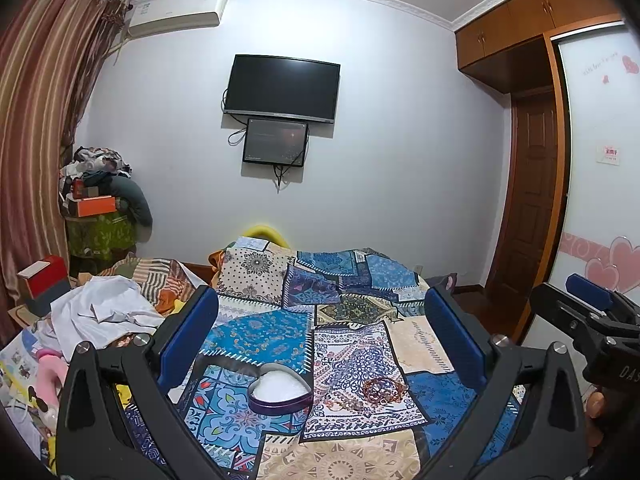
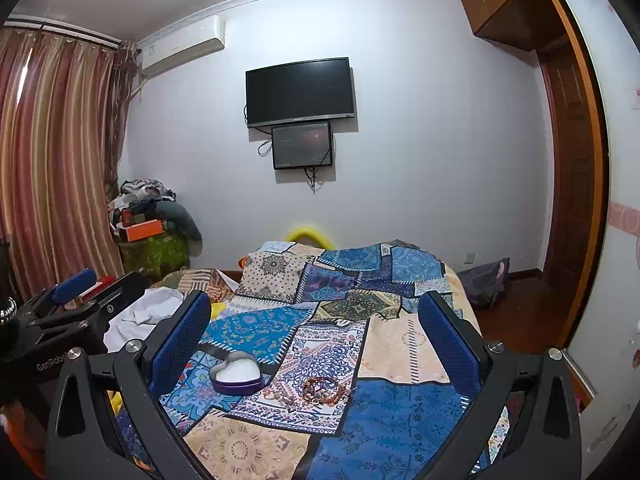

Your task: Organize jewelry

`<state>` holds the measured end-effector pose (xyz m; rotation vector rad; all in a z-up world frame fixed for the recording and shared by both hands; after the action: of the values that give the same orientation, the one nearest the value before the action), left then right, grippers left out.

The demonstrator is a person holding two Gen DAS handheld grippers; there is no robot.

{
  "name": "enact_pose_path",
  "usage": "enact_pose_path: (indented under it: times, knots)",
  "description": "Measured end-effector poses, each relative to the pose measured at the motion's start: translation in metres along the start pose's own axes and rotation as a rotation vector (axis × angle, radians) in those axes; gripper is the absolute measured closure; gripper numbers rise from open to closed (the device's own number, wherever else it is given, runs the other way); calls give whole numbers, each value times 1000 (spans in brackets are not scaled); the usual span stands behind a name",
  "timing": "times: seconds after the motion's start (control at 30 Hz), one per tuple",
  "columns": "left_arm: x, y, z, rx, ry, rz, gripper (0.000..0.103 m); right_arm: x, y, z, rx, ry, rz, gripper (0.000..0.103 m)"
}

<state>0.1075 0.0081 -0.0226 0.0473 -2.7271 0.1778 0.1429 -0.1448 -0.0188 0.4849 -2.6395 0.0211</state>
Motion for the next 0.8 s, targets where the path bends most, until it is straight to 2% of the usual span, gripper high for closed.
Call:
enact_pose_path:
  times: [0.5,0.8]
  knots:
    - [-2,-2,2,0,5,4,0,-2,-3,0,-2,7,3,0]
    - [-20,2,4,-7,42,-3,0,-18,-9,6,-5,38,8,0]
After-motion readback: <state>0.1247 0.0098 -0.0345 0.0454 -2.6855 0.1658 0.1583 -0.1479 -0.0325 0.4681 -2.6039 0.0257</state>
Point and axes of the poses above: each gripper's, at about its wrist camera, not at the fingertips, and x roughly against the way its jaws point, y to its left, z to its underside, the point moved 10 cm from there along -x, roughly the way its jaws point, and after that the axes turned 13 degrees about y, right-handed, at the moved point
